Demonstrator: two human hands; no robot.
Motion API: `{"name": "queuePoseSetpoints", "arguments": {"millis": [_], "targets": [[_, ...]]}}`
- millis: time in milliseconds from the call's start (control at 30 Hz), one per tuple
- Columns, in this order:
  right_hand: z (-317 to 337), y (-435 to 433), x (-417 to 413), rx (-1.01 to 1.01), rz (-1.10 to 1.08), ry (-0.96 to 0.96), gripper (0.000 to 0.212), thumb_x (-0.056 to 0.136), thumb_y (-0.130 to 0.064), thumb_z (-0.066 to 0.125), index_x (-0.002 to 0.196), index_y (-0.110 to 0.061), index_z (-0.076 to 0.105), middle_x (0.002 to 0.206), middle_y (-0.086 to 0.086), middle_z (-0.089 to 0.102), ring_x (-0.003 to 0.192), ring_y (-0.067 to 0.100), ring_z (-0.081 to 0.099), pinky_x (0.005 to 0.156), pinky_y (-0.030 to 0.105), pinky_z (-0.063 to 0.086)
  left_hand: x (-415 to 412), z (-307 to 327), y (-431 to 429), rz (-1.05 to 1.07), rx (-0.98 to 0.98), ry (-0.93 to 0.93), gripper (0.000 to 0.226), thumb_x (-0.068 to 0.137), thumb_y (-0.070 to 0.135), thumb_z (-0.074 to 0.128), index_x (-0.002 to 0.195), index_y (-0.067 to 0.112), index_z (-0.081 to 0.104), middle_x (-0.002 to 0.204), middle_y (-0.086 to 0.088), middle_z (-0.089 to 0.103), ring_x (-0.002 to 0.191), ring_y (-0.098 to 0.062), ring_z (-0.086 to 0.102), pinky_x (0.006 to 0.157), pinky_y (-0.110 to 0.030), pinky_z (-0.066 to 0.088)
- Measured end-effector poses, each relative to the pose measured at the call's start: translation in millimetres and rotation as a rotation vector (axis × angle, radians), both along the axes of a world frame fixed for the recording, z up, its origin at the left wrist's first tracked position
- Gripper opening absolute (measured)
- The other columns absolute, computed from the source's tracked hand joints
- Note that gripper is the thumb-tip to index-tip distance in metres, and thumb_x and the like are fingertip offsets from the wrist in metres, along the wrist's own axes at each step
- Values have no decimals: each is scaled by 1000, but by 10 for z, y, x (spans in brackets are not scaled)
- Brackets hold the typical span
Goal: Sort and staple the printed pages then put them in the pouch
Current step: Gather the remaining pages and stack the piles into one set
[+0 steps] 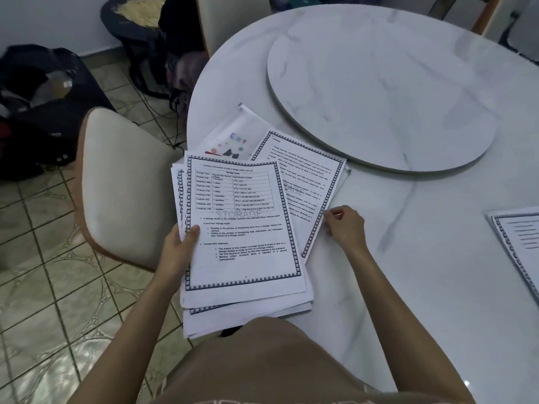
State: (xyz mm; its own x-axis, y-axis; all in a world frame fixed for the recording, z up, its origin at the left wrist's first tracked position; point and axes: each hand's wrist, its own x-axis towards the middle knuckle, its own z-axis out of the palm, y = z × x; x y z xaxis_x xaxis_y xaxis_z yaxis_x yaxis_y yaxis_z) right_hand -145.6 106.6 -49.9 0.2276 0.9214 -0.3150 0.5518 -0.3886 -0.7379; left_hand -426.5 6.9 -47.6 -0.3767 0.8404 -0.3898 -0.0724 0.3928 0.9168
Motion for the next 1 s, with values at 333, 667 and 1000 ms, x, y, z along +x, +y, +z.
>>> {"name": "queuePoseSetpoints", "arguments": {"millis": [333,667,1000], "targets": [[13,105,-161,-34,-172,126,16,87,-19,62,95,-9,53,83,7,62,72,23,62,60,28,51,-15,-8,-20,24,-23,-31,26,97,10,42,122,10,52,107,-5,62,94,-22,60,71,-27,49],[112,169,-154,5,-12,148,8,91,-13,55,92,-8,62,77,6,62,62,19,57,52,20,45,-6,-5,24,16,-87,-54,27,91,-1,41,112,13,52,100,-1,62,82,-12,60,66,-27,47],[518,253,277,329,-21,21,12,91,-14,52,91,-13,64,66,4,61,37,0,48,45,13,42,31,2,24,-22,-65,-37,24,95,5,41,112,16,53,103,0,63,90,-16,62,72,-25,49]]}}
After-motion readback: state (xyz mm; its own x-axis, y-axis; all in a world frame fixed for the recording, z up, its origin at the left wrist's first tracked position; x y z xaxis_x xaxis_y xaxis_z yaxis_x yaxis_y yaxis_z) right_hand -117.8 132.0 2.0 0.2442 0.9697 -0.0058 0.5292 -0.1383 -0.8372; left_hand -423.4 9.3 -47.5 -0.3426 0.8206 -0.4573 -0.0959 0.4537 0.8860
